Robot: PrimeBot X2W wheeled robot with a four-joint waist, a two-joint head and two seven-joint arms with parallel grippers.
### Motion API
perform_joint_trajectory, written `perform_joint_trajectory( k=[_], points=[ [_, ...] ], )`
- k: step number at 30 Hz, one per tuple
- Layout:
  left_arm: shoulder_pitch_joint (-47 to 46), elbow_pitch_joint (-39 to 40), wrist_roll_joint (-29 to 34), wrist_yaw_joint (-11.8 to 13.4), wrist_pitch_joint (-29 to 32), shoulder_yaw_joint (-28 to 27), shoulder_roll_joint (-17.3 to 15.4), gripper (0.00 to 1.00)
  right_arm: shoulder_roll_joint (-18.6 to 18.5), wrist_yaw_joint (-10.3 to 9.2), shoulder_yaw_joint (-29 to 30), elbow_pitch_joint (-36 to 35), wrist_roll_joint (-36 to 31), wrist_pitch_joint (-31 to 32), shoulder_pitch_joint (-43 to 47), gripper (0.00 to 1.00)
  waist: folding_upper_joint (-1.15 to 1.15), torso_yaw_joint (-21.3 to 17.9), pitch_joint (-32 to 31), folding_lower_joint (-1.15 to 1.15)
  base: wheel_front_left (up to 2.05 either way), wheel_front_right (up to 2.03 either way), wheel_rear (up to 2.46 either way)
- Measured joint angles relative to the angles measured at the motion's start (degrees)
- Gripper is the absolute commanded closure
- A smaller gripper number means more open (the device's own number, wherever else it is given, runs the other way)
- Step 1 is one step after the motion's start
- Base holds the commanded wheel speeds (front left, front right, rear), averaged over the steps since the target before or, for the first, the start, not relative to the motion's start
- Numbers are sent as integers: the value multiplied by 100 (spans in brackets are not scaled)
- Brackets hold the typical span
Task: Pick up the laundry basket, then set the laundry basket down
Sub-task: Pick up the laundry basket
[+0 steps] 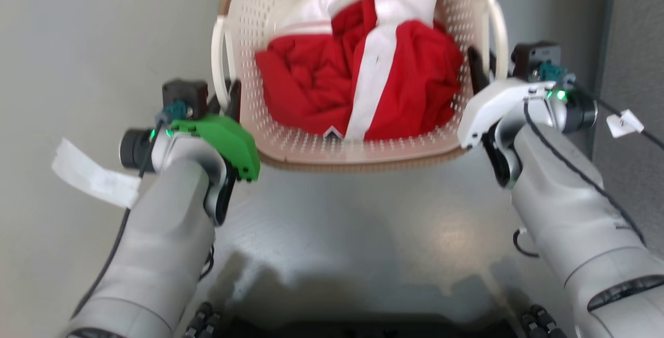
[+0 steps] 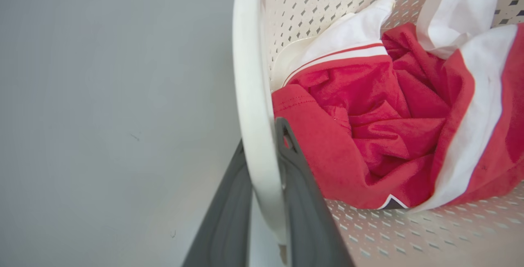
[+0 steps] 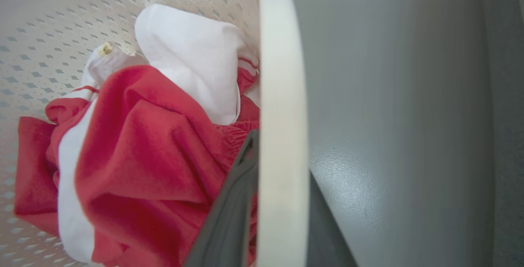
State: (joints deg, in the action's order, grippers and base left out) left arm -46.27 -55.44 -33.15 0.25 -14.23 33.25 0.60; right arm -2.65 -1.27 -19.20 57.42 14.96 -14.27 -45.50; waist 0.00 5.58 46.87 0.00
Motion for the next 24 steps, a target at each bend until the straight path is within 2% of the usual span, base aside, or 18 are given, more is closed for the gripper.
perform_joint_trajectory(
  k=[12, 24],
  points=[
    [507, -539, -105, -97, 7, 201, 59, 100, 86, 276, -290, 438, 605, 124, 582, 100, 0, -72, -776, 0, 0, 0, 0],
    [1107, -887, -305, -286, 276, 365, 82, 100, 122, 424, -715, 647, 1093, 587, 1194, 100, 0, -201, -1650, 0, 0, 0, 0]
  ],
)
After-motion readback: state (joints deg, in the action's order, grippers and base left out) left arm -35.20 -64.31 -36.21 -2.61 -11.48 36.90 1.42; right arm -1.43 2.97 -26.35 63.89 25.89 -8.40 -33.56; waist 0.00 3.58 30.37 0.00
